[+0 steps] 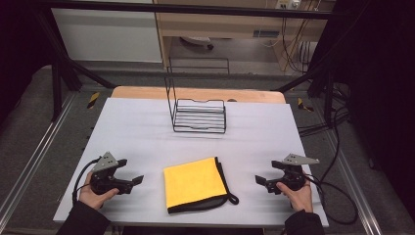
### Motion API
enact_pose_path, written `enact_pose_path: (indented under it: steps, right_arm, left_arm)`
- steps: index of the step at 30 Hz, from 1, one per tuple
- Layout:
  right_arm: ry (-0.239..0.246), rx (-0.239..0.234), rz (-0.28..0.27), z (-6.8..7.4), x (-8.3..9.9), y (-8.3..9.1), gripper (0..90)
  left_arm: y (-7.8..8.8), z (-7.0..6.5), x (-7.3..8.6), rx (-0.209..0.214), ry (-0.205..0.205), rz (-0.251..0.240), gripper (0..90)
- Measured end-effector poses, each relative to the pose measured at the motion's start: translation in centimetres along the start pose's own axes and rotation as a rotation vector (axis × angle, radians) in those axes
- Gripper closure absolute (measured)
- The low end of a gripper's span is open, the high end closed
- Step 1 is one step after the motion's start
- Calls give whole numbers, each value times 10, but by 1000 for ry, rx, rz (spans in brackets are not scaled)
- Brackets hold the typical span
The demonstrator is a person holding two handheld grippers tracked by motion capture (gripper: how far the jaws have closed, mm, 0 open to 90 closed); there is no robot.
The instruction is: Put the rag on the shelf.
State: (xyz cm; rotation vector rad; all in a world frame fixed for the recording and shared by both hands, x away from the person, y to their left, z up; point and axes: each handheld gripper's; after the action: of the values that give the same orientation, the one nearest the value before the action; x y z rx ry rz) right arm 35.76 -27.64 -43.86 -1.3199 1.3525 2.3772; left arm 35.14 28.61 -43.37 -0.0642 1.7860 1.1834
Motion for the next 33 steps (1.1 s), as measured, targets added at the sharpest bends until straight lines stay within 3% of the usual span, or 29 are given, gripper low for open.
enact_pose_path:
  steps: [11,18,23,28,31,33]
  right_arm:
    - [11,-20,-4,6,-7,-2,8]
    - [70,-32,12,26,-24,-13,6]
    - [82,-32,11,35,-33,-18,11]
    - [115,-40,17,48,-49,-31,47]
    - [134,-83,48,58,-62,-47,103]
    - [144,-84,56,60,-66,-52,121]
  left_arm:
    - [0,0,1,-4,4,8,75]
    - [0,1,0,-25,27,-5,75]
    - [0,0,0,-28,30,-8,74]
    - [-1,1,0,-29,30,-4,75]
    - [-1,1,0,-30,29,-2,77]
    - [-1,1,0,-35,29,1,78]
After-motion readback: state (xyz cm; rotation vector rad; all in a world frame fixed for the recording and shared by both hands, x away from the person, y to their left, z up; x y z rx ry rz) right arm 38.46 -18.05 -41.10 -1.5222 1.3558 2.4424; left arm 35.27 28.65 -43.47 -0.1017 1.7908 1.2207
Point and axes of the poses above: each handheld gripper's, and its own axes: y roughly backward along the jaws, x roughly out of its underside, z roughly to its left, and after that the axes turned 9 degrees about z, right-handed
